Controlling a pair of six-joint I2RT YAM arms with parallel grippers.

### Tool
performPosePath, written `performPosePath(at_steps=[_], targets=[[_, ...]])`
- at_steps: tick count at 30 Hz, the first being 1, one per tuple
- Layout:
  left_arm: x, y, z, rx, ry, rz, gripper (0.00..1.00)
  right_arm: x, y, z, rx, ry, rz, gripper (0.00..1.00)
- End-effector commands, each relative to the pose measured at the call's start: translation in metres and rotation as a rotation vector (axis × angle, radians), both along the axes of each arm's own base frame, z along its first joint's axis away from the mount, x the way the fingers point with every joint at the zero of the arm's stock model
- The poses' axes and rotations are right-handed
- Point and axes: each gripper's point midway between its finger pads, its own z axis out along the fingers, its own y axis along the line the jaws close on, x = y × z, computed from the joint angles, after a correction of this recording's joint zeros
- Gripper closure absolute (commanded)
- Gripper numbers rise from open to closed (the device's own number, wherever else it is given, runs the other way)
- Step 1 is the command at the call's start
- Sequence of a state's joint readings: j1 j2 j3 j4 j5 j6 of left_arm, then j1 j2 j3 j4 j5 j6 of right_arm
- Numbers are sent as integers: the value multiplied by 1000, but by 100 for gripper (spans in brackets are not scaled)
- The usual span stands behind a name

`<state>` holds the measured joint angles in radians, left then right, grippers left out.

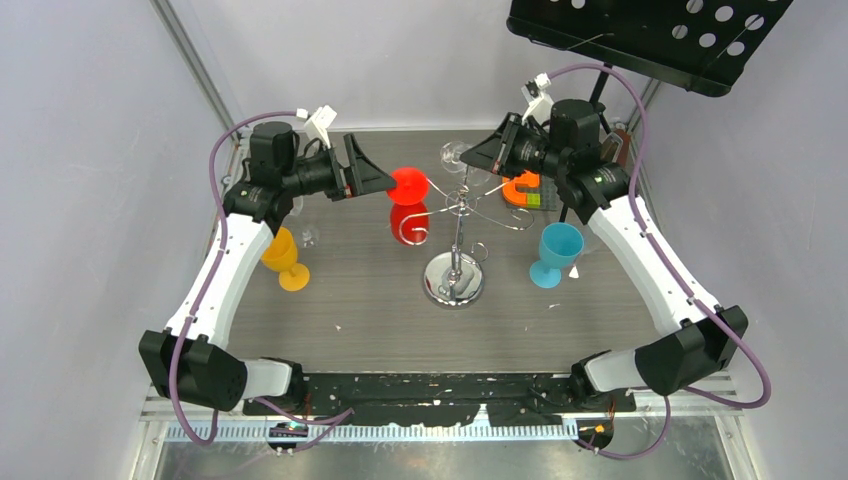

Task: Take the wine glass off the wine glass rack
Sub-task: Pick up the wine glass from the wine rack.

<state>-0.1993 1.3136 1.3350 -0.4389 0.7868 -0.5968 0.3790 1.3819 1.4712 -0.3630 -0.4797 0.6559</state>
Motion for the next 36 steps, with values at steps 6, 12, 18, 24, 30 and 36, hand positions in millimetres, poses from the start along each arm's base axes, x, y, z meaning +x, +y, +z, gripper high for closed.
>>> performPosePath(at_steps=[6, 12, 18, 24, 30, 36], targets=[[-2, 0, 13, -14, -46, -22, 0, -8, 7, 40, 103, 10, 12, 94], [-3, 0, 15, -18, -49, -24, 0, -14, 9, 46, 122, 29, 41, 94], [-5, 0, 15, -20, -50, -27, 0, -18, 14, 56, 162, 35, 75, 94], [-7, 0, 14, -20, -50, -32, 0, -20, 20, 66, 180, 36, 113, 94], [-8, 0, 13, -19, -48, -32, 0, -16, 27, 69, 190, 47, 142, 94], [-8, 1, 13, -15, -49, -31, 0, -13, 32, 66, 189, 59, 154, 94]])
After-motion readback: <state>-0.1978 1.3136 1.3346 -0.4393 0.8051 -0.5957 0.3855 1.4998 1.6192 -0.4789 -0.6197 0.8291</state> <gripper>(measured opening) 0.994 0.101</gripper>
